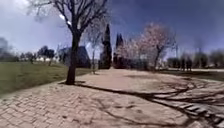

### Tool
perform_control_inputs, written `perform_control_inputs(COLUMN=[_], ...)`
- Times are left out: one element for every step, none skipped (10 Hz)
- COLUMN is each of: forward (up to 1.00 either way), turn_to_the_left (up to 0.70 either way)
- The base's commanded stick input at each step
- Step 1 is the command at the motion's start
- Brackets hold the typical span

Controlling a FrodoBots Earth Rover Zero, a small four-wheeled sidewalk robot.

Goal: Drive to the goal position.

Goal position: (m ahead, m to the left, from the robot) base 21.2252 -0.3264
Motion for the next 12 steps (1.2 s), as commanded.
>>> perform_control_inputs(forward=[0.96, 0.96, 0.96, 0.96, 0.96, 0.96, 0.96, 0.96, 0.96, 0.96, 0.96, 0.96], turn_to_the_left=[0.0, 0.0, 0.0, 0.0, 0.0, 0.0, 0.0, 0.0, 0.0, 0.0, 0.0, 0.0])
